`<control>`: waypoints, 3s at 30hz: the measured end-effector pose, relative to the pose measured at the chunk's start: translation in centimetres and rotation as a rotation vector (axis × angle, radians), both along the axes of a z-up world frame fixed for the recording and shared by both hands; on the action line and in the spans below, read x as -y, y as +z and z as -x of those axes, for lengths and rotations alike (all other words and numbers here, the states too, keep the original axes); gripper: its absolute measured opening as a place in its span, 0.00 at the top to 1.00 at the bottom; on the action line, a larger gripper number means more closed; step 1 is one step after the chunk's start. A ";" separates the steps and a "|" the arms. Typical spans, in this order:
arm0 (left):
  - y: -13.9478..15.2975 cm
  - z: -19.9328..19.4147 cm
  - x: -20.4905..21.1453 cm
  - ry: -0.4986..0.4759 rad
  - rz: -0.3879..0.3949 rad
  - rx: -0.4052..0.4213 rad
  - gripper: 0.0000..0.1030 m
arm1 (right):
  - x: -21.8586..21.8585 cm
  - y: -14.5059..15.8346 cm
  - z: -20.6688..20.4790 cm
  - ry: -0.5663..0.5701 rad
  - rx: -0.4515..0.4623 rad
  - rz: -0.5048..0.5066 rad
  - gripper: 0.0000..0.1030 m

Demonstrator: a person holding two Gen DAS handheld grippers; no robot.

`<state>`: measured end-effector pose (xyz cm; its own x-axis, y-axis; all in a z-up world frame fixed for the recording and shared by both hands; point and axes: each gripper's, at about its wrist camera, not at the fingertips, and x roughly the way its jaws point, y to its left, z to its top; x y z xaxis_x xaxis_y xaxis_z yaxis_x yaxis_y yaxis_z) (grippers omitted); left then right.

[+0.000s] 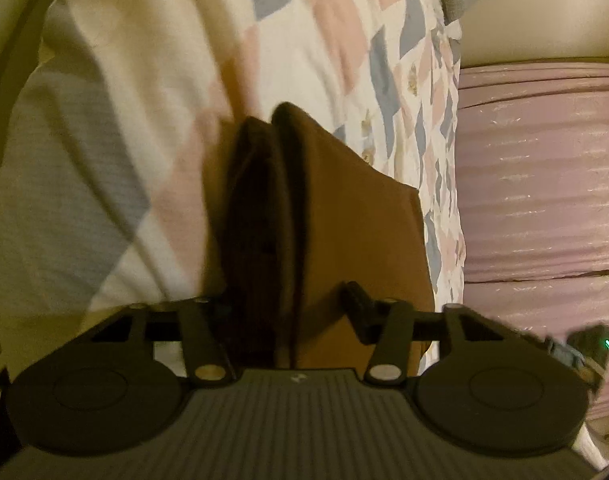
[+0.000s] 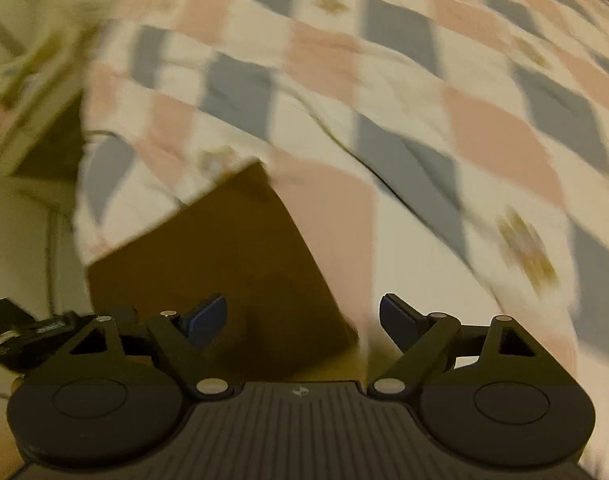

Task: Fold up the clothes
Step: 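Grasp the folded shirt edge with the left gripper while the right gripper grasps beside it, then lift the folded shirt with both grippers and carry it toward the clothes stack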

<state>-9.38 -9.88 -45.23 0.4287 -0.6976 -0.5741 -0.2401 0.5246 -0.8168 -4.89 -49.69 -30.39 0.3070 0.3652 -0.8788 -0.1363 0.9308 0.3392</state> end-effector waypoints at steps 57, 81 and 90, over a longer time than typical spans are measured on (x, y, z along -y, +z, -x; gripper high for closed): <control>26.6 8.0 34.3 -1.447 -0.048 0.601 0.83 | 3.8 10.3 52.7 -1.462 0.574 -0.560 0.75; 29.6 54.7 68.8 -2.388 0.145 0.894 0.83 | 4.0 6.6 81.9 -2.542 1.095 -0.795 0.75; 22.5 61.6 74.1 -2.475 -0.017 0.795 0.82 | 7.3 0.8 86.7 -2.716 0.887 -0.795 0.76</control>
<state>-71.02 -83.94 -22.74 -0.6098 -0.0443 -0.7913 0.5998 -0.6784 -0.4243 -91.64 -56.99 -29.61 0.2158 -0.8294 -0.5153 -0.0678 -0.5392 0.8394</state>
